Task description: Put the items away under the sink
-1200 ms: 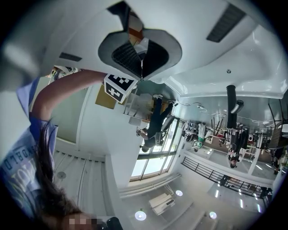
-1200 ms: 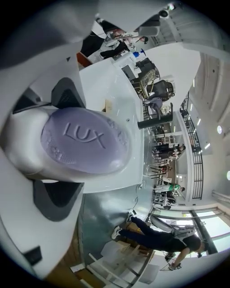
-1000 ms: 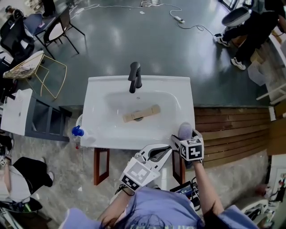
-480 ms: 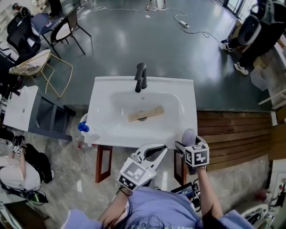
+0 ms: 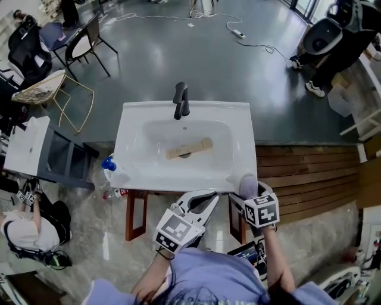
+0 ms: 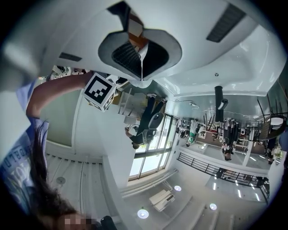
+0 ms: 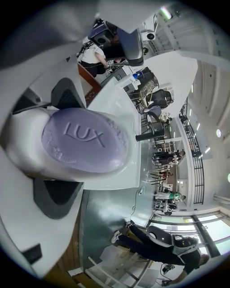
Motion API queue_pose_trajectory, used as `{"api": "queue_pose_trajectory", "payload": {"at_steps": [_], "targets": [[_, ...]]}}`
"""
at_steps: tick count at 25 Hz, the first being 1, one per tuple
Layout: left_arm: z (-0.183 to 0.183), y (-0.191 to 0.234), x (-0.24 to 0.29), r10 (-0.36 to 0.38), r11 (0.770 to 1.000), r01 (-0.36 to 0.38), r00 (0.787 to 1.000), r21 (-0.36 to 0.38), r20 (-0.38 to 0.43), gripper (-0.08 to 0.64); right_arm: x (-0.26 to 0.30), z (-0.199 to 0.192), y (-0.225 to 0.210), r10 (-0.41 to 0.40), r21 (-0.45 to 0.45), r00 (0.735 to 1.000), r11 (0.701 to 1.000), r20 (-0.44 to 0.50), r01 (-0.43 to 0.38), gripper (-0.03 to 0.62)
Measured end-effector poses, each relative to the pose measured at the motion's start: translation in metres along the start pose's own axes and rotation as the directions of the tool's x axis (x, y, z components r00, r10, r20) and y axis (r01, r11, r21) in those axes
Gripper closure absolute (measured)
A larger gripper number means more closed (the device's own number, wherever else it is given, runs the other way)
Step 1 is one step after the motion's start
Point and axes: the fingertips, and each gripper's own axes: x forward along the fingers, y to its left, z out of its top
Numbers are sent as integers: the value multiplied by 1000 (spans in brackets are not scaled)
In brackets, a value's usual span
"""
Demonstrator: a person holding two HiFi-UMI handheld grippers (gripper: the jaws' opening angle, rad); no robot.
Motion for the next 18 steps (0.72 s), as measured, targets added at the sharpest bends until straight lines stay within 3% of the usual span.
{"api": "queue_pose_trajectory", "payload": {"at_steps": [18], "targets": [[-17,-63,-47,48,999,-48,999,21,-14,543,-78,-25,46,28,-85,996,996,86,-20,150]]}}
